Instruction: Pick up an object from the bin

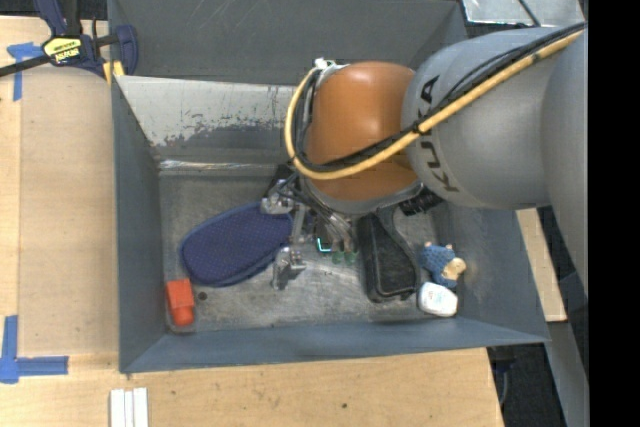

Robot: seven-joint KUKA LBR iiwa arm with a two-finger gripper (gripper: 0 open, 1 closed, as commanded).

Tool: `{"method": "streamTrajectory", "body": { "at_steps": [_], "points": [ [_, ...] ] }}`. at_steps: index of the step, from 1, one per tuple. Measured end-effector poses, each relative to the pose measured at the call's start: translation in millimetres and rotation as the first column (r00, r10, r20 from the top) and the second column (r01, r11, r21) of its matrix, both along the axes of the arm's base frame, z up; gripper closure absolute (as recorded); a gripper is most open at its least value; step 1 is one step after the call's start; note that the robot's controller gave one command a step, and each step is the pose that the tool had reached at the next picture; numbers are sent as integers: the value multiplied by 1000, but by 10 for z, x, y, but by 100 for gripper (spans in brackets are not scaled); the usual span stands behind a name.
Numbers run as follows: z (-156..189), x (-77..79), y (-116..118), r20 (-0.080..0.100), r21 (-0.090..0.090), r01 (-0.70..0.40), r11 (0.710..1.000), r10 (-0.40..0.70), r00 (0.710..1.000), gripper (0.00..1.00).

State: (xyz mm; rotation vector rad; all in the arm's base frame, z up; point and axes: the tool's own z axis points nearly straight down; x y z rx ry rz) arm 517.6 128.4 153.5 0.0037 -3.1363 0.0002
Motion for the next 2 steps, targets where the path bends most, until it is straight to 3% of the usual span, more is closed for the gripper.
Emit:
{"method": "streamTrajectory", "body": {
  "at_steps": [1,2],
  "points": [
    [-802,471,334,9,0,-485,875,485,875,0],
    [-524,296,480,11,-2,-862,507,862,507,0]
  ]
}}
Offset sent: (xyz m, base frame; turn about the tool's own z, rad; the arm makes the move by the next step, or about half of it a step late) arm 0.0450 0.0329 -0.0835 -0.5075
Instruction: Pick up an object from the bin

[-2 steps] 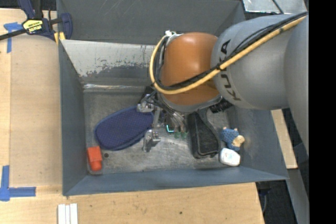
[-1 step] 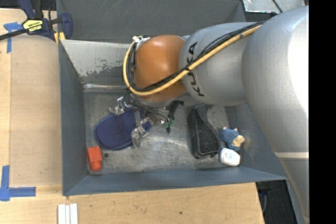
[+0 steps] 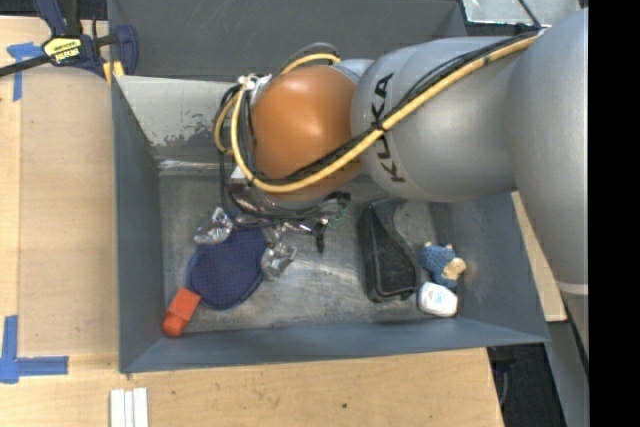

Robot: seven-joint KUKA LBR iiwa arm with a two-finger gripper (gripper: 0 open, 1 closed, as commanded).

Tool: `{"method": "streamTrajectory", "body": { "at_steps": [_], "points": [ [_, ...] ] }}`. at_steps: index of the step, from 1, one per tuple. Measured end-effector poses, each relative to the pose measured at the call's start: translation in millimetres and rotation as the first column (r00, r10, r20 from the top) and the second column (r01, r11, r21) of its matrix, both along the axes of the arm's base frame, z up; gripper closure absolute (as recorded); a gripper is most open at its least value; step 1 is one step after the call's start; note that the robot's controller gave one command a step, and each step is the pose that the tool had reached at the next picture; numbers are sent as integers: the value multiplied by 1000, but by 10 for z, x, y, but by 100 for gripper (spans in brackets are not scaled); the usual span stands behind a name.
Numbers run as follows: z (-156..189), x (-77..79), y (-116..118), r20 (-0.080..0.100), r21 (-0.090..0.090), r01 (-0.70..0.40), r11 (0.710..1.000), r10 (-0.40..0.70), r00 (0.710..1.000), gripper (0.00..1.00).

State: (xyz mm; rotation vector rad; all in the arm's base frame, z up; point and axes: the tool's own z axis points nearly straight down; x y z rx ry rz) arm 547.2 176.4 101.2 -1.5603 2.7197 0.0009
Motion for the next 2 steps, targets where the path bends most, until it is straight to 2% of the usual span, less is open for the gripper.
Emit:
{"method": "streamTrajectory", "body": {
  "at_steps": [1,2],
  "points": [
    [-7,216,-62,0,-2,-413,911,413,911,0],
    [-255,20,-173,11,-5,-711,703,711,703,0]
  ]
}}
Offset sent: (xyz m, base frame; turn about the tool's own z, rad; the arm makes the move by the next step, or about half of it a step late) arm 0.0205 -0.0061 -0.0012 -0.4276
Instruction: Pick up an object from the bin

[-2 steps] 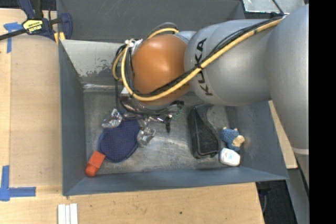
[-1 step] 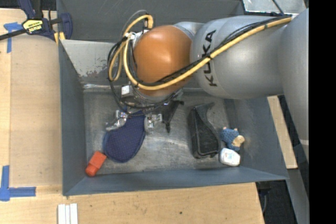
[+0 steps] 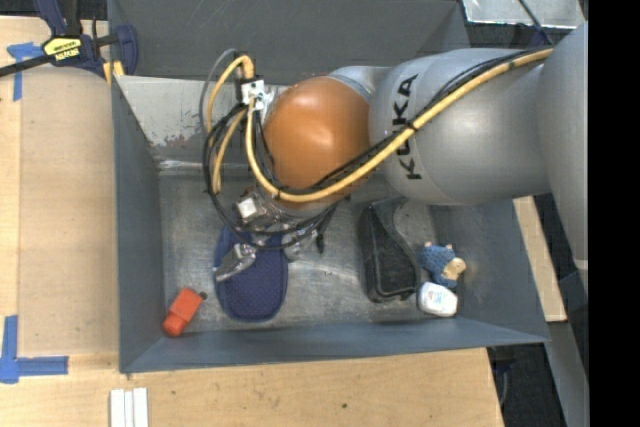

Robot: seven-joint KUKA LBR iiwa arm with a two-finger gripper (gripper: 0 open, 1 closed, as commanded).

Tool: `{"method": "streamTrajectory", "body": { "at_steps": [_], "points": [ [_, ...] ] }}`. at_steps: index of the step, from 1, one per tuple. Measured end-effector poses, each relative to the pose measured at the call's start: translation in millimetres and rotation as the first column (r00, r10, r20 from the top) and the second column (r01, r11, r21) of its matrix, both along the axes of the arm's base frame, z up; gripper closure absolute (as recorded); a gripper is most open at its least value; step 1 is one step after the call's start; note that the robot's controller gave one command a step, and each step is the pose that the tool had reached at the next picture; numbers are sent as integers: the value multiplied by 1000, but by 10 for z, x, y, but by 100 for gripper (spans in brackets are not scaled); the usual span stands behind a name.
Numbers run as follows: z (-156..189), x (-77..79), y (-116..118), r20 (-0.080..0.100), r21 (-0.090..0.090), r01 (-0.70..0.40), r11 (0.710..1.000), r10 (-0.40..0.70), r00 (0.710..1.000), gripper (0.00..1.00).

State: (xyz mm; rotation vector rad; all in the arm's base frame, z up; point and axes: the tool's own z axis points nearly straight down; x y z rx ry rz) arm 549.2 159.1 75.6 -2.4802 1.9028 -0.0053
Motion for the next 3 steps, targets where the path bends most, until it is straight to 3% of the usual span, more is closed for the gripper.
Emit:
{"method": "streamTrajectory", "body": {
  "at_steps": [1,2,3],
  "points": [
    [24,19,15,-6,-3,4,1000,-4,1000,0],
    [34,19,30,-6,-1,4,1000,-4,1000,100],
    [476,34,41,-7,-7,7,1000,-7,1000,100]
  ]
}}
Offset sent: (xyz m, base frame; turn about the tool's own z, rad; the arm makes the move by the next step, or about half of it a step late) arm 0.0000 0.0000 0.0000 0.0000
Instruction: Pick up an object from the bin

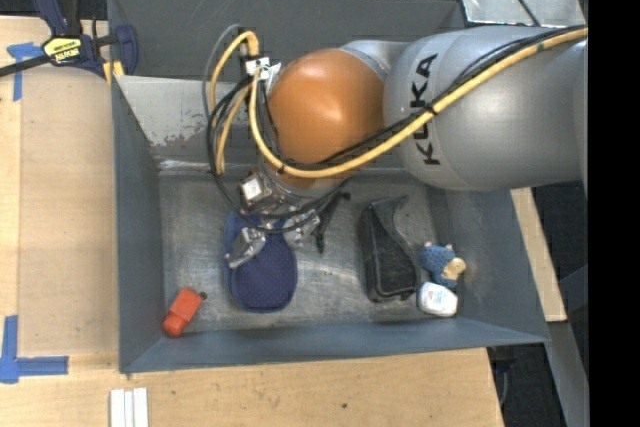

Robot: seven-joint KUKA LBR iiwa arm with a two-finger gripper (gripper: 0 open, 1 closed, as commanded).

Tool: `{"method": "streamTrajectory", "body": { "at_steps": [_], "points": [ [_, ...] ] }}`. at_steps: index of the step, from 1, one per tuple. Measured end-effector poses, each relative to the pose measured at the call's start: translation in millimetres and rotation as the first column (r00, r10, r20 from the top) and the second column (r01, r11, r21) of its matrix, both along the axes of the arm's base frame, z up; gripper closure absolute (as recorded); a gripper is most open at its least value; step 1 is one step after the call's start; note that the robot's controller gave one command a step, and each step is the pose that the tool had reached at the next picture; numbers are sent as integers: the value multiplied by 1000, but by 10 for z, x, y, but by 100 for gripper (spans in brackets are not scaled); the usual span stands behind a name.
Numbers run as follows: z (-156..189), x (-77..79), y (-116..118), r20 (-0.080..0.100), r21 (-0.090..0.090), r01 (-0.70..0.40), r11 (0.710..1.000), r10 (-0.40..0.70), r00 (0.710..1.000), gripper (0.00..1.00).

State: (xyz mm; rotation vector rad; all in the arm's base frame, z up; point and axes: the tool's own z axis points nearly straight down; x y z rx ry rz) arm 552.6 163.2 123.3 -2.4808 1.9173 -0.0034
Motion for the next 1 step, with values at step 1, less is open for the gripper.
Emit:
{"method": "streamTrajectory", "body": {
  "at_steps": [1],
  "points": [
    [545,19,6,2,0,3,1000,-3,1000,100]
  ]
}}
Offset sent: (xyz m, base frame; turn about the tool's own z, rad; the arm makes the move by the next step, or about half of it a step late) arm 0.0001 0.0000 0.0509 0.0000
